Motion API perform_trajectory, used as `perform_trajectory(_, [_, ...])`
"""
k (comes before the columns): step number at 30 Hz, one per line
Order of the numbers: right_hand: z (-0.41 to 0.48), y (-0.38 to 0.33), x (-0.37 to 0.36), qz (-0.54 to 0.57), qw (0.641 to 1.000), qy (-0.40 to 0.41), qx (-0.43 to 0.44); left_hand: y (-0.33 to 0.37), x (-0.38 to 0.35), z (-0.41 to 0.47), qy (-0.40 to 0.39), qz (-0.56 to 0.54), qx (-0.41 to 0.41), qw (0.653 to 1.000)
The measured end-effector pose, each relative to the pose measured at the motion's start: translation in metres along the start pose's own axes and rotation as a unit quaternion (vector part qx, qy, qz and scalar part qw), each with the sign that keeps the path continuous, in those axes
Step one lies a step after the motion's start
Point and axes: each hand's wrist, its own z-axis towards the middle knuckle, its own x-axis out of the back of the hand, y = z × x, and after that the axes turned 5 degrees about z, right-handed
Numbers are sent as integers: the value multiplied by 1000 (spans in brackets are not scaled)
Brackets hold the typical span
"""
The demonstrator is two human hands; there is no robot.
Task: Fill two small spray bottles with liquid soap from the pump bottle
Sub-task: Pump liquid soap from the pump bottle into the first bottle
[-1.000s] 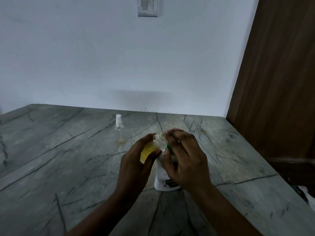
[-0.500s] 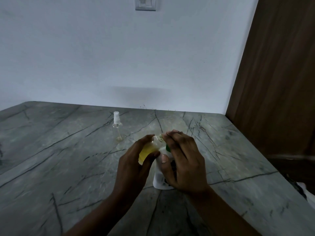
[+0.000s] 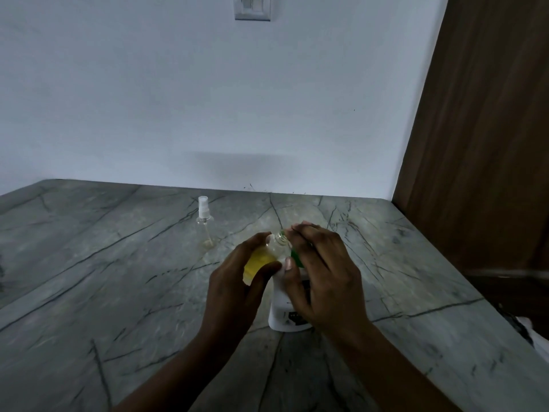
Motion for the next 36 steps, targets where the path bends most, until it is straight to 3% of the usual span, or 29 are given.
perform_trajectory(36, [0,-1,3,-34,999,-13,-7,5,-1,0,-6,-33,26,999])
